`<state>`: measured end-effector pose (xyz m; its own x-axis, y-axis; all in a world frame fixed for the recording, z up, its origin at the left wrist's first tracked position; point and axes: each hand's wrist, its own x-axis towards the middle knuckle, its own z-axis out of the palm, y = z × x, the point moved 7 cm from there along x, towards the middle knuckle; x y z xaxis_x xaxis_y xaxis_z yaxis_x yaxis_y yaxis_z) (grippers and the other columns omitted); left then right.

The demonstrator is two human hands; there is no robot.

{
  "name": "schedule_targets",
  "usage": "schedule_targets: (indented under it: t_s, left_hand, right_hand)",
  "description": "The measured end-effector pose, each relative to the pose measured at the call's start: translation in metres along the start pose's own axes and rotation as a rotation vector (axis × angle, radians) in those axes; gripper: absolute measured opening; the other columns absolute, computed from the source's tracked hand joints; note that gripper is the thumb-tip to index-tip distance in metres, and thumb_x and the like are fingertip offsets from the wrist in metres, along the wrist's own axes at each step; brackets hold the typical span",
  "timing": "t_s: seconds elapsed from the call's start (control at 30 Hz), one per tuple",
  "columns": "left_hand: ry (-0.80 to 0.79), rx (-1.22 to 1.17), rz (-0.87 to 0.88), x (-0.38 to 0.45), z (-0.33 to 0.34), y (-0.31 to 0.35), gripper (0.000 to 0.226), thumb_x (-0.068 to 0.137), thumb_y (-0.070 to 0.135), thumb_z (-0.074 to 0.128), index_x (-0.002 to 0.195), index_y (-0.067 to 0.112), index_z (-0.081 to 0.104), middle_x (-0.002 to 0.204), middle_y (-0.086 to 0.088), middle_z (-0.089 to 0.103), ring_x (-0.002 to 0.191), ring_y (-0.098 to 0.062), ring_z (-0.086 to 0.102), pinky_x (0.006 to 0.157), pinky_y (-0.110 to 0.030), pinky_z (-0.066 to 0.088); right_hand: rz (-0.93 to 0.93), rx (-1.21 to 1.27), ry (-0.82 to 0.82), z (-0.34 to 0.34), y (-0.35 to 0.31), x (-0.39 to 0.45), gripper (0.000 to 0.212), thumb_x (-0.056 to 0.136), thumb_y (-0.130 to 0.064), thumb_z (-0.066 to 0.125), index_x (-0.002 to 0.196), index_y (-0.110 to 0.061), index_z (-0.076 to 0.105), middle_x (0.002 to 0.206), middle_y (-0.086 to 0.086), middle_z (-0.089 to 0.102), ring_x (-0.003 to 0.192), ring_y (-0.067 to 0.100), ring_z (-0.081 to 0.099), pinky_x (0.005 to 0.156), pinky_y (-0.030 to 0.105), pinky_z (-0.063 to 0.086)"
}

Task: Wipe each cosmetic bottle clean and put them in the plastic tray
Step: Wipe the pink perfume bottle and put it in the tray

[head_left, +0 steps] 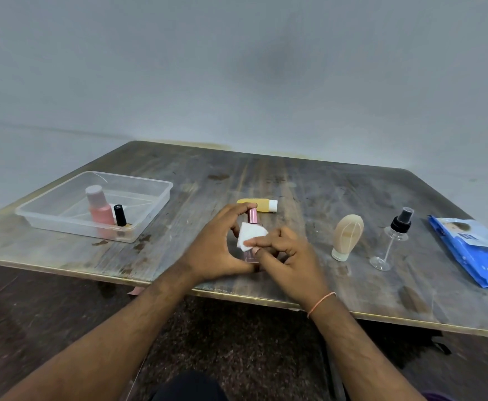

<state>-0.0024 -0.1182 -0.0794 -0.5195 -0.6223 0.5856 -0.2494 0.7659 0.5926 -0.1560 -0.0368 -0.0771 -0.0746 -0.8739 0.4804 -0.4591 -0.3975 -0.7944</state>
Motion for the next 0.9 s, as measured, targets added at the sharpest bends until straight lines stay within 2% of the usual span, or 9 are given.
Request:
schedule_targets:
  t_s: [0.13, 0.3, 0.37, 0.43, 0.5, 0.57, 0.67, 0.8, 0.9]
  left_hand:
    - [0.021, 0.015, 0.010, 0.000, -0.002, 0.004, 0.113, 0.064, 0.044, 0.102, 0.160, 0.037, 0.045, 0.145, 0.022, 0.052, 0.098, -0.018, 0.065, 0.092, -0.022, 0.052]
    - [0.027, 0.021, 0.013, 0.000, -0.003, 0.007, 0.117, 0.062, 0.046, 0.105, 0.161, 0.038, 0.043, 0.144, 0.022, 0.052, 0.099, -0.018, 0.067, 0.093, -0.027, 0.055]
    - [0.032, 0.002, 0.013, 0.000, -0.003, 0.007, 0.117, 0.061, 0.045, 0.106, 0.161, 0.036, 0.044, 0.145, 0.020, 0.053, 0.100, -0.018, 0.067, 0.089, -0.021, 0.053]
    - [0.036, -0.012, 0.021, -0.001, -0.004, 0.010, 0.117, 0.062, 0.043, 0.107, 0.160, 0.035, 0.045, 0.145, 0.022, 0.053, 0.103, -0.016, 0.067, 0.086, -0.013, 0.048]
    - [0.028, -0.016, 0.046, -0.001, -0.004, 0.015, 0.114, 0.064, 0.039, 0.106, 0.160, 0.035, 0.044, 0.145, 0.029, 0.051, 0.110, -0.010, 0.065, 0.087, -0.008, 0.045]
    - [0.010, -0.025, 0.068, -0.001, -0.003, 0.019, 0.112, 0.068, 0.030, 0.104, 0.160, 0.036, 0.040, 0.145, 0.038, 0.047, 0.117, -0.003, 0.061, 0.090, -0.007, 0.044]
    - [-0.023, -0.021, 0.063, -0.001, 0.000, 0.018, 0.113, 0.071, 0.017, 0.101, 0.161, 0.040, 0.036, 0.150, 0.038, 0.044, 0.119, -0.006, 0.059, 0.092, -0.007, 0.044]
    - [-0.035, 0.006, 0.080, 0.000, 0.000, 0.019, 0.113, 0.070, 0.014, 0.100, 0.161, 0.037, 0.038, 0.150, 0.037, 0.043, 0.124, -0.002, 0.056, 0.100, -0.012, 0.043]
    - [-0.031, 0.048, 0.095, 0.001, 0.001, 0.020, 0.113, 0.066, 0.017, 0.101, 0.158, 0.036, 0.038, 0.149, 0.038, 0.040, 0.126, 0.005, 0.052, 0.104, -0.014, 0.043]
  right_hand:
    - [0.005, 0.021, 0.106, -0.007, 0.003, 0.001, 0.031, 0.087, -0.003, 0.071, 0.084, -0.031, 0.084, 0.085, -0.011, 0.065, 0.075, 0.007, 0.063, 0.067, 0.018, 0.049]
    - [0.085, 0.120, 0.116, -0.008, 0.015, 0.006, 0.021, 0.104, -0.014, 0.067, 0.106, -0.031, 0.078, 0.102, -0.019, 0.075, 0.084, 0.004, 0.062, 0.081, 0.020, 0.053]
    - [0.121, 0.184, 0.093, -0.007, 0.019, 0.007, 0.018, 0.104, -0.017, 0.068, 0.111, -0.032, 0.074, 0.104, -0.020, 0.074, 0.088, 0.002, 0.062, 0.086, 0.025, 0.055]
    - [0.164, 0.255, 0.085, -0.006, 0.024, 0.008, 0.019, 0.103, -0.020, 0.071, 0.117, -0.032, 0.071, 0.108, -0.018, 0.075, 0.094, 0.003, 0.065, 0.095, 0.038, 0.055]
    - [0.208, 0.318, 0.044, -0.003, 0.029, 0.009, 0.030, 0.097, -0.029, 0.076, 0.126, -0.027, 0.068, 0.114, -0.006, 0.078, 0.105, 0.013, 0.072, 0.099, 0.047, 0.057]
    - [0.253, 0.382, -0.062, 0.005, 0.030, 0.007, 0.045, 0.093, -0.030, 0.079, 0.135, -0.020, 0.064, 0.114, 0.008, 0.081, 0.102, 0.026, 0.076, 0.090, 0.048, 0.060]
    - [0.250, 0.383, -0.176, 0.012, 0.027, 0.005, 0.041, 0.095, -0.014, 0.082, 0.134, -0.016, 0.069, 0.107, 0.015, 0.081, 0.086, 0.020, 0.074, 0.075, 0.033, 0.058]
    - [0.240, 0.277, -0.066, 0.006, 0.026, 0.004, 0.035, 0.088, -0.014, 0.088, 0.120, -0.020, 0.076, 0.091, 0.008, 0.082, 0.075, 0.016, 0.072, 0.075, 0.038, 0.059]
    - [0.229, 0.044, 0.027, -0.001, 0.019, -0.002, 0.035, 0.080, -0.029, 0.094, 0.111, -0.031, 0.076, 0.086, -0.004, 0.081, 0.075, 0.015, 0.075, 0.078, 0.038, 0.063]
